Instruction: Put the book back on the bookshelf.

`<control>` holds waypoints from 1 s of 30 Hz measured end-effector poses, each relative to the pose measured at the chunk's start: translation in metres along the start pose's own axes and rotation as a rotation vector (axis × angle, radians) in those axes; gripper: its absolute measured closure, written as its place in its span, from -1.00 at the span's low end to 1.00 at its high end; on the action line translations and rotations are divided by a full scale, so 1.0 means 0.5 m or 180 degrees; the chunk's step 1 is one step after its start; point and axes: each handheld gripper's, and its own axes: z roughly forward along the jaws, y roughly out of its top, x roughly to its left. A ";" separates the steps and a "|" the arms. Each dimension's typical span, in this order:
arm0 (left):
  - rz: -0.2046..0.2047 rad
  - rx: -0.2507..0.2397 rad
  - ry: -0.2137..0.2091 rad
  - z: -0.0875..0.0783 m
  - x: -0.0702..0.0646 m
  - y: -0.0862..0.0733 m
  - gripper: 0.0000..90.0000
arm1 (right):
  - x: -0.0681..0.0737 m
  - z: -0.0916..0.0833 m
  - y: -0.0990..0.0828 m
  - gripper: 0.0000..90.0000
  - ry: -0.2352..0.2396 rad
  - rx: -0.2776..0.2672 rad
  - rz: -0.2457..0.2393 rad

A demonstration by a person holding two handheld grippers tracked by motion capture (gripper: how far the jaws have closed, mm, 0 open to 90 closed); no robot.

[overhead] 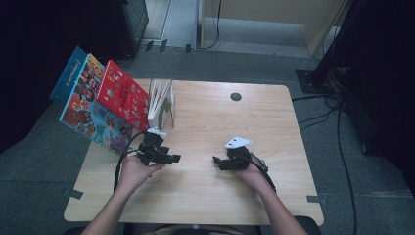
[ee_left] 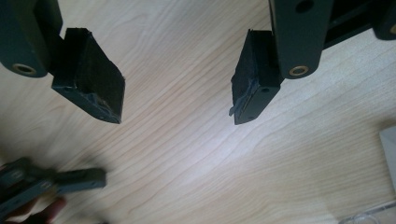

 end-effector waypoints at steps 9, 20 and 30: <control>0.0054 0.0092 -0.0006 0.029 0.007 -0.022 -0.22 | 0.000 0.000 0.000 -0.47 -0.0001 0.0003 0.0006; -0.0039 0.0090 -0.0035 0.047 0.019 -0.043 -0.22 | 0.000 0.000 0.000 -0.49 0.0009 0.0001 -0.0004; -0.0086 0.0018 -0.0052 0.045 0.033 -0.049 -0.23 | 0.001 0.002 0.000 -0.56 0.0043 0.0017 -0.0041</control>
